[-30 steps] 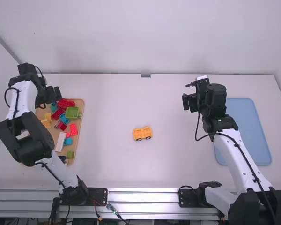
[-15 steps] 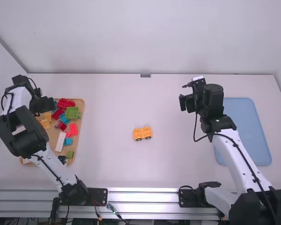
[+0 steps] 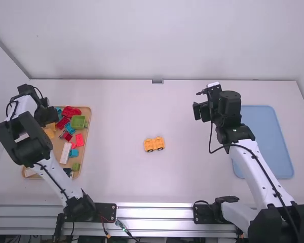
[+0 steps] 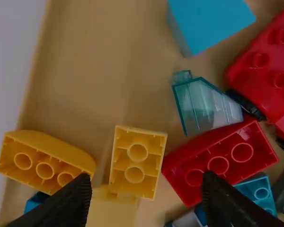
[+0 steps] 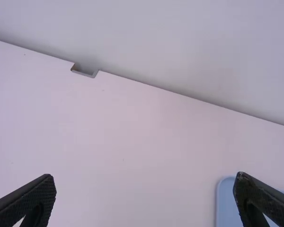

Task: Assemble lego blocks to make yellow taxi

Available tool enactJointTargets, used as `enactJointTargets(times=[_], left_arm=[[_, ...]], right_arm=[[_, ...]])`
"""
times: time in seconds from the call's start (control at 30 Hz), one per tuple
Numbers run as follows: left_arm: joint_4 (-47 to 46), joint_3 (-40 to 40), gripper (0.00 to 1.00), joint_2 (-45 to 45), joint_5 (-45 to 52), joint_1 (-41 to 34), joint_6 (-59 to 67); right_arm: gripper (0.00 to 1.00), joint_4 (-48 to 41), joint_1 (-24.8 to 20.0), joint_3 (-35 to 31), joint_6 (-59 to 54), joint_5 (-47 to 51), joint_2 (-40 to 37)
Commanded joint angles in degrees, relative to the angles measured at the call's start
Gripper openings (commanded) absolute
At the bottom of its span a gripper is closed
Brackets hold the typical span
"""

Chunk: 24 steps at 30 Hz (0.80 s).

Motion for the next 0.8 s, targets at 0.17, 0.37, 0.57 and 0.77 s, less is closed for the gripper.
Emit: enactJointTargets(times=[0.17,0.37,0.57,0.77], left_arm=[[1.2,-1.0,0.59,0.4,-0.4,0.6,1.1],[3.6,-3.6,0.56,0.4,-0.2,2.1,1.6],[3.6,-4.4,0.54,0.4,3.3,2.8,5.2],[6.6,-6.5,0.54,0.4,3.0,2.8,5.0]], right_arm=[[0.99,0.0,0.1,2.1,0.3,-0.3,0.2],[0.99,0.0,0.2,2.1,0.3,-0.2,0.2],[0.99,0.0,0.2,2.1,0.3,-0.2,0.2],[0.99,0.0,0.2,2.1,0.3,-0.2,0.2]])
